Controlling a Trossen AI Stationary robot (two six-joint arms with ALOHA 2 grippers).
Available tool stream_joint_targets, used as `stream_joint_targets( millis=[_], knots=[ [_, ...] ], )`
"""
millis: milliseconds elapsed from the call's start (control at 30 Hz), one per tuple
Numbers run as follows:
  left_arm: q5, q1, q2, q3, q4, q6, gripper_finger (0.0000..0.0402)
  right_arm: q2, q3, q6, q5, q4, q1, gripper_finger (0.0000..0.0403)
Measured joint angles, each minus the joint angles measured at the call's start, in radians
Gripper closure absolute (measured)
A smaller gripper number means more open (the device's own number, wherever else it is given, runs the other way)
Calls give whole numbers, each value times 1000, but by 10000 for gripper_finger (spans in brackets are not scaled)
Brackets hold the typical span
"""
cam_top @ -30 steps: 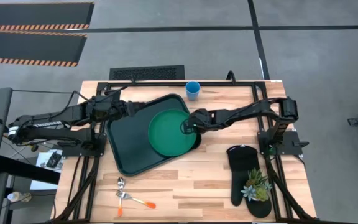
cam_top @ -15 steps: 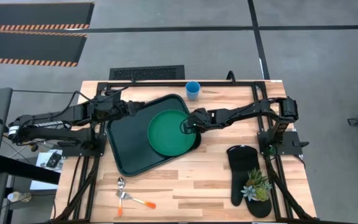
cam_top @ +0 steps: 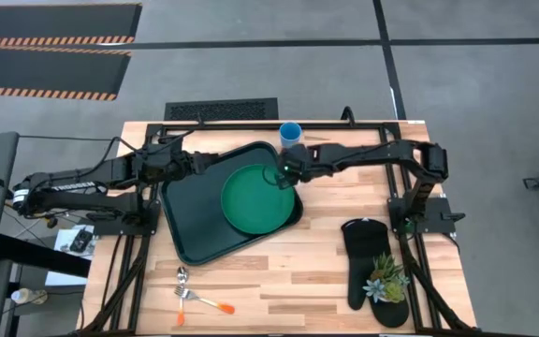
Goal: Pick and place plate/cup/fork/spoon on tray
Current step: Put the blue cup on the top right of the black tray
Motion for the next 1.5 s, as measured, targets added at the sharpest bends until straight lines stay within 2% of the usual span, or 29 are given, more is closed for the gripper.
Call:
stream_joint_targets(
  millis=[167, 333, 567, 700, 933, 1200, 1333, 1500],
  knots=[
    [3, 0, 0, 0, -7, 0, 141, -18, 112, -27, 90, -196, -85, 199],
    [25, 0, 0, 0, -8, -5, 141, -77, 144, -88, 104, -190, -217, 210],
    [25, 0, 0, 0, -37, -7, 141, -65, 145, -134, -19, -96, -394, 212],
    [22, 2, 0, 0, -50, -7, 141, -12, 145, -160, -95, 7, -396, 209],
    [17, 2, 0, 0, -75, -7, 141, 69, 144, -163, -99, 74, -400, 215],
    [-1, 2, 0, 0, -84, -7, 141, 155, 146, -181, -168, 108, -418, 226],
    [-10, 2, 0, 0, -84, -11, 141, 158, 147, -172, -168, 113, -418, 267],
    [-13, 2, 0, 0, -88, -16, 141, 158, 147, -181, -170, 110, -423, 380]
  ],
)
